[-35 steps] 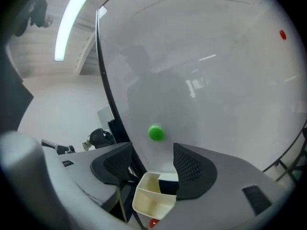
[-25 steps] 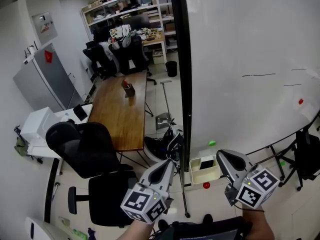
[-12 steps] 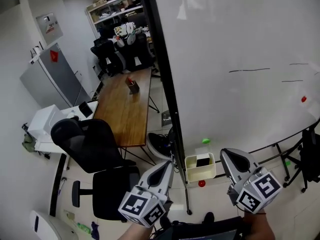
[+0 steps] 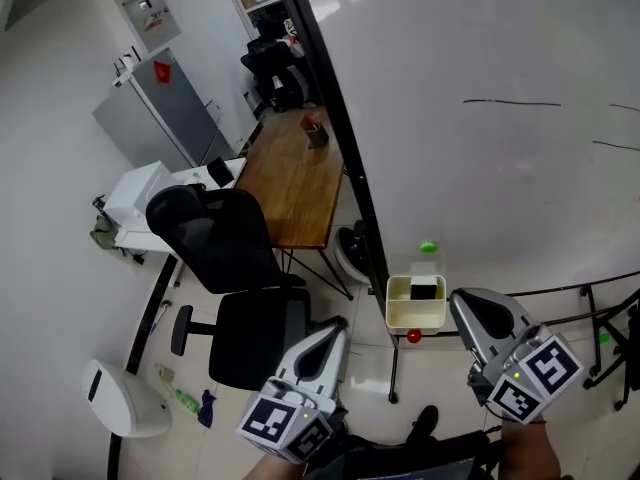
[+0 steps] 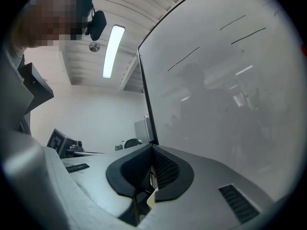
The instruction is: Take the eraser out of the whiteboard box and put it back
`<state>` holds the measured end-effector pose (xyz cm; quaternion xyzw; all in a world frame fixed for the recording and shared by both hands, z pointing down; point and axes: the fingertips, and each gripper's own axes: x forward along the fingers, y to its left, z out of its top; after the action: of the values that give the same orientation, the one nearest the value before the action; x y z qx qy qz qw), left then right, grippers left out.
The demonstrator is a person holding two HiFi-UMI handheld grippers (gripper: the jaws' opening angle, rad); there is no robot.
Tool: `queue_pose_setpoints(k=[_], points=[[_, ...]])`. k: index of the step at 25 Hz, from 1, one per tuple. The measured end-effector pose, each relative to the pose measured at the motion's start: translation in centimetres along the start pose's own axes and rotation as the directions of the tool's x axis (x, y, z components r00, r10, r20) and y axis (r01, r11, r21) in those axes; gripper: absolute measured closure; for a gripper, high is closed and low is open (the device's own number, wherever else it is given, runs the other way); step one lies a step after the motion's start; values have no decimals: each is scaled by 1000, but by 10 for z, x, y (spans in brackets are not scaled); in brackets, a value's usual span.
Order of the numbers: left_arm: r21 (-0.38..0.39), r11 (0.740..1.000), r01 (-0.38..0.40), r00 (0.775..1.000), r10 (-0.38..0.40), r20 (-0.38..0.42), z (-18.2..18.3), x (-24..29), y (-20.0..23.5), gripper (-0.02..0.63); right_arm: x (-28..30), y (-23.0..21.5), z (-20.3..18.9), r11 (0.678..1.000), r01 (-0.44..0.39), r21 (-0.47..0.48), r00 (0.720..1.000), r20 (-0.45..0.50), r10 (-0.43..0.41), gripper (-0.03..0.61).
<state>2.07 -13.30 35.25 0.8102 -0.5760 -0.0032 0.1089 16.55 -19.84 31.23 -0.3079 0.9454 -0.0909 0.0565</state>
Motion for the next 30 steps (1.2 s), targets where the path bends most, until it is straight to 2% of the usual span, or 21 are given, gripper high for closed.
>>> queue_pose_setpoints(k=[6,11,15,19,22,26,28,30], points=[[32,999,-4,998,2,60,-5,-78,11,586,-3,79,-23,999,-34,-14,999,-1,34,563],[21,1000,23,998,-24,55,-20,-187,31,586,-30,175,-49,998,44,33,999,0,-44,563],[-38,998,42,996,-39,75,-39,-255,62,588,-50,242,-72,995,103,-6,995,-7,-103,563],[-38,990,139,988,-136,70,-45,-297,7,587,-129,284,-61,981,192,-23,981,-5,-193,563],[-30,981,190,979,-187,87,-36,-320,-30,587,-166,306,-50,975,218,-50,976,-5,-219,563],[-32,982,186,978,-181,105,-35,-337,-69,588,-211,309,-40,971,232,-56,973,-1,-232,563],[-59,984,170,981,-164,104,-35,-341,-90,586,-233,308,-34,975,213,-63,977,-14,-215,563],[-51,983,174,981,-168,99,-36,-343,-112,586,-252,309,-31,978,196,-76,980,-22,-198,563]])
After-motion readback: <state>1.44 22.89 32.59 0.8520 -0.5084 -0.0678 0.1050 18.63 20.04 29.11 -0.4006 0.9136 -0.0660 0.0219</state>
